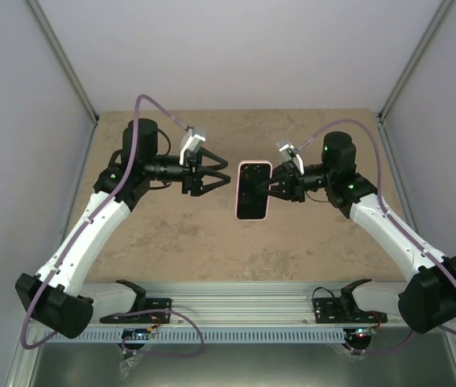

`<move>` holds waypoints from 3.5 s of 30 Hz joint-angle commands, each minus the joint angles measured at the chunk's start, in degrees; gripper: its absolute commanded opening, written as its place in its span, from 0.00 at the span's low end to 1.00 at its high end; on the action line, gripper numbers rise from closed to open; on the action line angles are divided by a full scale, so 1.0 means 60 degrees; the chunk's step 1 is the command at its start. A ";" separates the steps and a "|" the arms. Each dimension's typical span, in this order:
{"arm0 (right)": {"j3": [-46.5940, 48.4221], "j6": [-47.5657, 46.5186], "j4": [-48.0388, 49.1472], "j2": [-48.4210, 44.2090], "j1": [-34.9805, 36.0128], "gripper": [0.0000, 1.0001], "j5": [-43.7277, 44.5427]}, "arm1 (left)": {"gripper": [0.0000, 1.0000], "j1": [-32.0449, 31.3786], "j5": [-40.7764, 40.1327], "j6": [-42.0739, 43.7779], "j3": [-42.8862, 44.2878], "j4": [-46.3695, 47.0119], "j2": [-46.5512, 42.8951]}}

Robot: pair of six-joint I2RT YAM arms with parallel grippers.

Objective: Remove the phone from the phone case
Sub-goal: Remove the phone case from the phone.

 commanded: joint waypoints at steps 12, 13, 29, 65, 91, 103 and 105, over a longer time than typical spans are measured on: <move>0.0407 -0.1445 -0.1246 -0.0133 0.0356 0.01 0.0368 | 0.61 -0.0466 -0.1337 0.0433 0.0614 -0.0652 0.0424; 0.0414 -0.1509 -0.1296 -0.0134 0.0365 0.01 0.0371 | 0.59 -0.0453 -0.1315 0.0407 0.0631 -0.0651 0.0463; 0.0597 -0.2114 -0.1944 -0.0260 0.0484 0.01 0.0182 | 0.46 -0.0458 -0.1992 0.0097 0.0550 -0.0535 0.0759; 0.1158 -0.3523 -0.3406 -0.0605 0.0557 0.01 -0.2502 | 0.26 0.0406 -0.1611 -0.0457 -0.0481 0.0093 0.1099; 0.1026 0.1022 0.0802 -0.0275 -0.0060 0.01 -0.1049 | 0.52 0.0421 0.0181 -0.0816 -0.1563 0.1427 0.0130; 0.0555 0.4757 0.4531 0.0139 -0.0299 0.01 -0.0288 | 0.67 -0.0158 0.0366 -0.0786 -0.1944 0.1889 -0.0407; 0.0507 0.5148 0.4901 0.0260 -0.0341 0.01 -0.0168 | 0.69 -0.0451 0.0402 -0.0526 -0.1839 0.1606 -0.0392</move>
